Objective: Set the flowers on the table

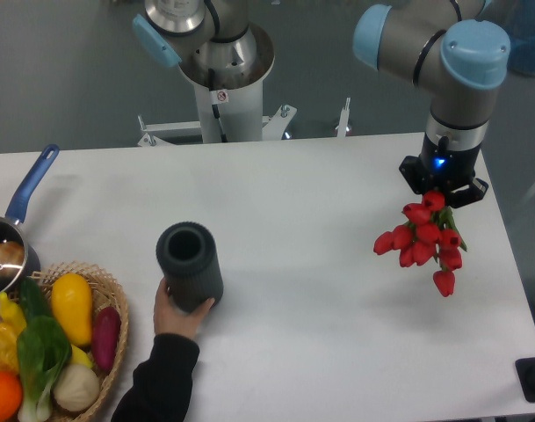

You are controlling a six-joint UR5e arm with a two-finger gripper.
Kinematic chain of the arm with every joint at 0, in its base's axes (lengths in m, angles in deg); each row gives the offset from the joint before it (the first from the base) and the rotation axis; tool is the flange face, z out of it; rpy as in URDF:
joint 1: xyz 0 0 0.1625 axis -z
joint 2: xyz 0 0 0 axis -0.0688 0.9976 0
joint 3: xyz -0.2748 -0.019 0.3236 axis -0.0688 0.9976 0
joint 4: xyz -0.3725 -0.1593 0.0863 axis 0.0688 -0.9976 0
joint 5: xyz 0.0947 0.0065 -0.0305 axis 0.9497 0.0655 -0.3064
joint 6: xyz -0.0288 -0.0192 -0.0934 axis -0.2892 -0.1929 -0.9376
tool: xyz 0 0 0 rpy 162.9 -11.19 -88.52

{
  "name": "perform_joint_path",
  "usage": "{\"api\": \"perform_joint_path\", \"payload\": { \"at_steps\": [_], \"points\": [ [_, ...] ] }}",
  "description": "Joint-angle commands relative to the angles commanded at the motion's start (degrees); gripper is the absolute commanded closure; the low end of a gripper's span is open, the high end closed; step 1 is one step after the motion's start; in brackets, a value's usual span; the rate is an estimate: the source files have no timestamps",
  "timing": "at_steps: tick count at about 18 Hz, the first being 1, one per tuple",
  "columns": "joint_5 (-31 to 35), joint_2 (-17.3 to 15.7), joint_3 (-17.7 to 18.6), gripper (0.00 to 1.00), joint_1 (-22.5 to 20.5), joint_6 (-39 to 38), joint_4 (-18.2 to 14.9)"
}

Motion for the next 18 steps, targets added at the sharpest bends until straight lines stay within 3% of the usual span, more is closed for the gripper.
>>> {"api": "perform_joint_path", "payload": {
  "at_steps": [5, 10, 11, 13, 15, 18],
  "points": [
    [0.6, 0.5, 1.1, 0.94, 1.7, -0.7, -0.2],
    [2.2, -0.7, 5.8, 0.91, 6.6, -3.8, -0.6],
    [2.2, -0.7, 6.5, 0.84, 7.3, -4.6, -0.9],
    [1.9, -1.1, 7.9, 0.52, 7.6, -7.1, -1.1],
    [1.8, -1.1, 8.1, 0.00, 7.6, -7.9, -0.6],
    [2.0, -1.6, 8.5, 0.00, 7.6, -7.6, -0.4]
  ]
}}
